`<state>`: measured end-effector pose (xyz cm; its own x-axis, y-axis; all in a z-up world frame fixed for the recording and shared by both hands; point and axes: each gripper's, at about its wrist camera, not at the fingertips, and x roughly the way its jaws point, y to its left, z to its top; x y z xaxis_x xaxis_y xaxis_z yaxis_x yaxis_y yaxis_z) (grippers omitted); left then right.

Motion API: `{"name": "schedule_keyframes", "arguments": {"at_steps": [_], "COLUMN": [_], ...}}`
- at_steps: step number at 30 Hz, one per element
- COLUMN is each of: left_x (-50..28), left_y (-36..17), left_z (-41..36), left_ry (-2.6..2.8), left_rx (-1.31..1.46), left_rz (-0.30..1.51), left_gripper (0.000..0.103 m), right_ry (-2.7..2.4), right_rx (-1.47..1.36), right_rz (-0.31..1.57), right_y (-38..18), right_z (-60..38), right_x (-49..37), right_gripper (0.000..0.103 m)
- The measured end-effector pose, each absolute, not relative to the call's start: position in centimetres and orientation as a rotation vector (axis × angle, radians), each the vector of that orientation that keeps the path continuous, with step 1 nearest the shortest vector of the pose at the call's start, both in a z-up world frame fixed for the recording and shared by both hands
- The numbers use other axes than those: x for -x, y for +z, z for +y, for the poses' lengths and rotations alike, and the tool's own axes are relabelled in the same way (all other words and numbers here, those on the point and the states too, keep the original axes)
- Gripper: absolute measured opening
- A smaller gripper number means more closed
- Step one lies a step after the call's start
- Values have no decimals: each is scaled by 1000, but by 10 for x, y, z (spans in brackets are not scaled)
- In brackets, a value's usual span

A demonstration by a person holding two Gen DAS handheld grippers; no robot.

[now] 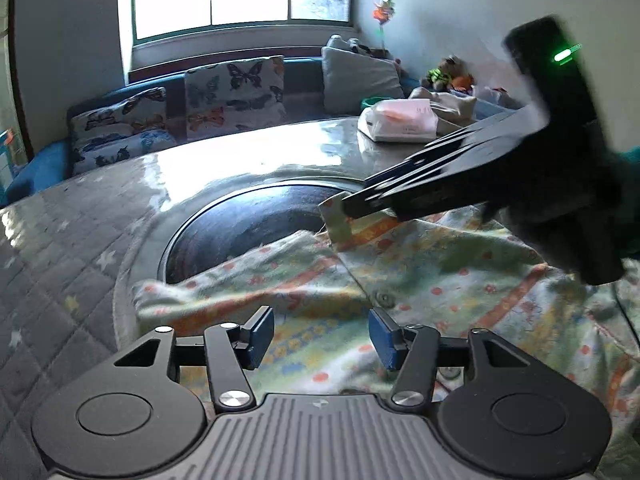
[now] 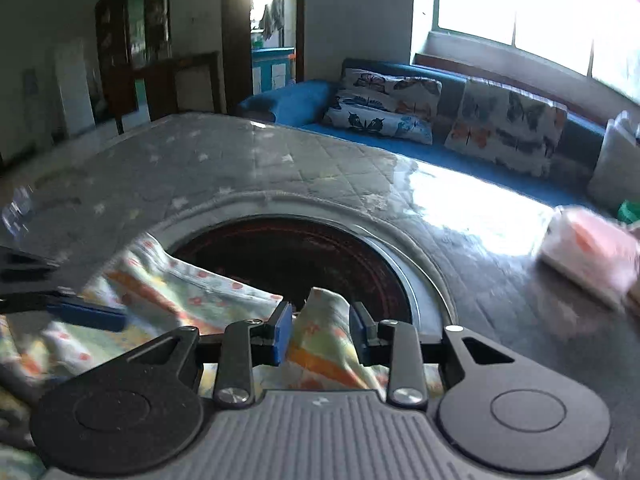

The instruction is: Fold clothes

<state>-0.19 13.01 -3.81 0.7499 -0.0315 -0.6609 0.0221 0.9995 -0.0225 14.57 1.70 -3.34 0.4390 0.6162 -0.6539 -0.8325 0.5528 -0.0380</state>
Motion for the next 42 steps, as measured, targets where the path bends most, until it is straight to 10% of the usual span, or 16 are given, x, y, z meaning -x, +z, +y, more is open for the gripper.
{"name": "schedule_keyframes", "arguments": {"at_steps": [7,36,42], "left_x": [26,37,37], "left_y": [-35,-48,-49], "left_z": [129,121,123], "left_ry": [1,-15,-22], "left_rx": [71,66,74], "left_rz": [705,661,656], "left_gripper": [61,81,85], "right_ry": [899,965,950], "right_rx": [382,342,329], "right_rz": [664,695,690], "right_y": [-55,-60,-60], "right_z": [26,31,27], "right_x": [-154,-130,-127], "right_gripper": [5,17,4]}}
